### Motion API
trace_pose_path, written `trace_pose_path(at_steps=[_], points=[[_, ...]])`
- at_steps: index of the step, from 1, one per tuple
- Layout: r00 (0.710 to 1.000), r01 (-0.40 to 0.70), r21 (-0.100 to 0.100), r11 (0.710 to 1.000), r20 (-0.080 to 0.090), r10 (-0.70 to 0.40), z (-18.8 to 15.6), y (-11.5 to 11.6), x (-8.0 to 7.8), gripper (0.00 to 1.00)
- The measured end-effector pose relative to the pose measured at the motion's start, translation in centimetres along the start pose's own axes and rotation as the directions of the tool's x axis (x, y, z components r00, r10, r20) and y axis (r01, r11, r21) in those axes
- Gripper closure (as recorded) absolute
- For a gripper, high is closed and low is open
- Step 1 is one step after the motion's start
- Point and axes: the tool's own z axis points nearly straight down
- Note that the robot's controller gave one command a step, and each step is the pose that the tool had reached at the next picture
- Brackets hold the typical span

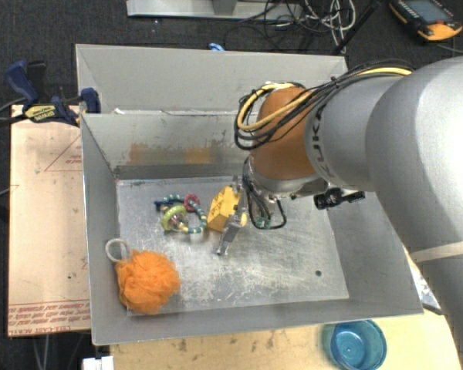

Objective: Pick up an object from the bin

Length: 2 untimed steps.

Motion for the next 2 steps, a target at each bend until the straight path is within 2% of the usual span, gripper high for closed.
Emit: trace_pose_path(at_steps=[1, 2], points=[[1.0, 0.0, 0.0, 1.0, 0.0, 0.0, 0.0, 0.0, 0.0, 1.0], [0.999, 0.053, 0.001, 0.999, 0.0, -0.053, -3.3, -1.7, 4.4, 1.0]])
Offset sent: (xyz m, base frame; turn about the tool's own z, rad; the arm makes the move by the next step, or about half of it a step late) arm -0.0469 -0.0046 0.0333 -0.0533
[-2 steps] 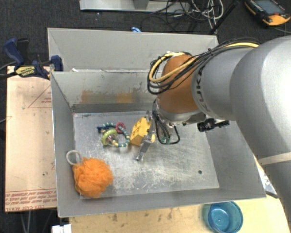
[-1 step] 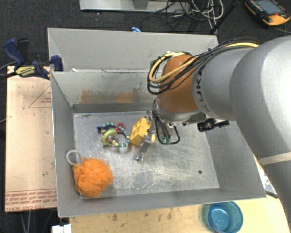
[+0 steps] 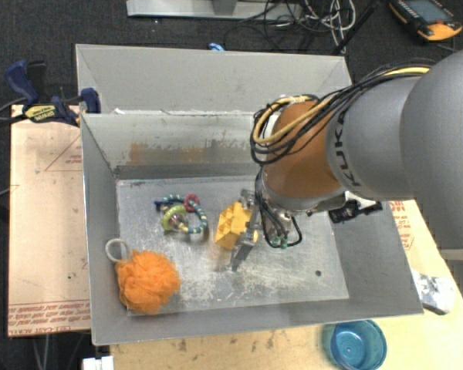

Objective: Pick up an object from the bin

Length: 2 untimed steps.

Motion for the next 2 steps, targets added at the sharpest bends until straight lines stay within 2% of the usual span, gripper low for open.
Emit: trace_pose_path(at_steps=[2], points=[[1.0, 0.0, 0.0, 1.0, -0.001, 0.0, -0.08, -0.02, 0.04, 1.0]])
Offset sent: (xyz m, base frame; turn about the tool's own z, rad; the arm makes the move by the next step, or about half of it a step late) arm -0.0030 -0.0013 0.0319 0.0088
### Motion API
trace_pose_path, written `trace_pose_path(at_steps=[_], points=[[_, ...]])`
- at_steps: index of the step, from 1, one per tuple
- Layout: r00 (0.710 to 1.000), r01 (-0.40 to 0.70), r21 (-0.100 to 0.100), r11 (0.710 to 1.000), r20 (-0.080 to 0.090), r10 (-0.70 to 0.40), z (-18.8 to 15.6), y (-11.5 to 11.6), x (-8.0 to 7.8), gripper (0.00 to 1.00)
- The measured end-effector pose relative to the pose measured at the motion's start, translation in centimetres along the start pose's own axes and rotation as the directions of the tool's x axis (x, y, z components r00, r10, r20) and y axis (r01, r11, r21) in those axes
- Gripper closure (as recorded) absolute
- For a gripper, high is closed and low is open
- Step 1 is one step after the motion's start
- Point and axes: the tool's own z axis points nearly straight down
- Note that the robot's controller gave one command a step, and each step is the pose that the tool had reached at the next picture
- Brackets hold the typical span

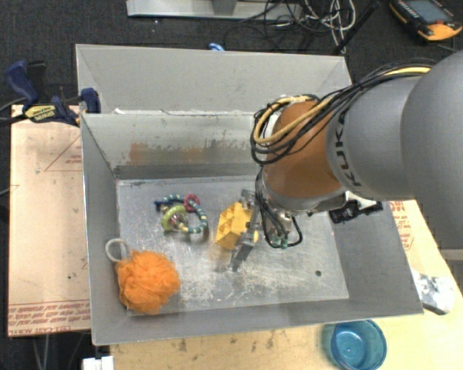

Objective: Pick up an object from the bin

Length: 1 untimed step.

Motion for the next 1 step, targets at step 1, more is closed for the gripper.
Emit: trace_pose_path(at_steps=[1], points=[[0.994, 0.109, -0.001, 0.994, 0.005, -0.109, 0.05, -1.32, 1.28, 1.0]])
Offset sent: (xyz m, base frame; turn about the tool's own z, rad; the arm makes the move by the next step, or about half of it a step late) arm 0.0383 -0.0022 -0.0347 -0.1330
